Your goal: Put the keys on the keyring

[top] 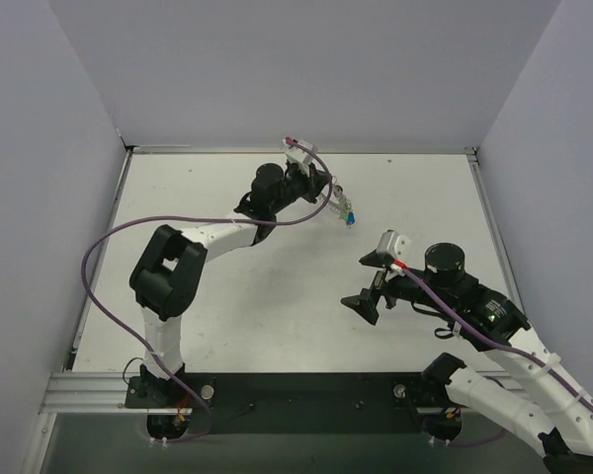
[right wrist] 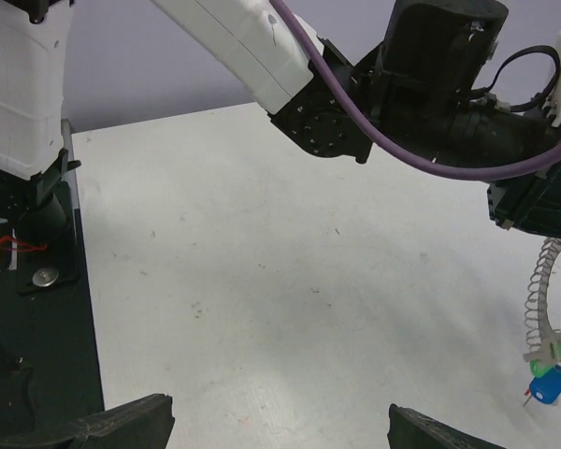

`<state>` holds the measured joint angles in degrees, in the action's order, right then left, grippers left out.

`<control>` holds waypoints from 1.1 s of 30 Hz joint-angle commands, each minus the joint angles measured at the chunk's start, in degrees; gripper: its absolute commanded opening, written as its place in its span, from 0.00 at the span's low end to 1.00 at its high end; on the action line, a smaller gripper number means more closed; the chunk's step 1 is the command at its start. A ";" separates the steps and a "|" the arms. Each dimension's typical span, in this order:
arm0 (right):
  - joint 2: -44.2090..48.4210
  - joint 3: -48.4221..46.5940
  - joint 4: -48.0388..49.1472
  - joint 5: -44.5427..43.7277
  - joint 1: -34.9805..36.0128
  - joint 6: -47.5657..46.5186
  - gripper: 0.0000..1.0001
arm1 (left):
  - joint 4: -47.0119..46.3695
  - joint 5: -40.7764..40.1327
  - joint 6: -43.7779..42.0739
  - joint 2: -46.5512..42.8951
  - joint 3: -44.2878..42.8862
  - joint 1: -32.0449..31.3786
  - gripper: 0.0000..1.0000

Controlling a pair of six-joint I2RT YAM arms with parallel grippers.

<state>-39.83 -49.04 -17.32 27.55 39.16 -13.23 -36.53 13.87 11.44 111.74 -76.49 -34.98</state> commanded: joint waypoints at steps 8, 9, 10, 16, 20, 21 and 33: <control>1.42 3.51 1.50 -2.06 -0.84 7.34 1.00 | 0.50 -1.20 10.44 5.25 0.89 -0.78 0.00; 1.51 3.77 1.59 -1.98 -0.84 7.52 1.00 | 0.06 -2.00 10.36 4.54 4.03 -1.22 0.00; 1.77 3.95 1.50 -1.80 -0.75 8.13 1.00 | -0.11 -2.87 10.35 3.14 5.55 -1.75 0.00; 3.36 5.61 2.03 -1.36 -0.75 10.07 1.00 | 0.93 -7.26 9.13 -0.91 14.08 -5.79 0.00; 3.89 6.14 2.12 -1.54 -0.66 10.95 1.00 | 3.66 -9.03 8.34 -1.97 16.89 -9.04 0.01; 4.24 6.32 2.20 -1.71 -0.66 11.12 1.00 | 3.75 -9.73 7.99 -2.49 17.59 -10.53 0.10; 4.76 5.71 2.82 -4.34 -0.66 12.71 1.00 | 4.72 -20.28 2.98 -16.44 26.39 -15.38 0.89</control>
<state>-35.48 -43.46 -16.93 24.93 38.61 -1.93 -30.52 -2.35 16.93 103.00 -51.13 -50.74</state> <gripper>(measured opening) 0.999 0.891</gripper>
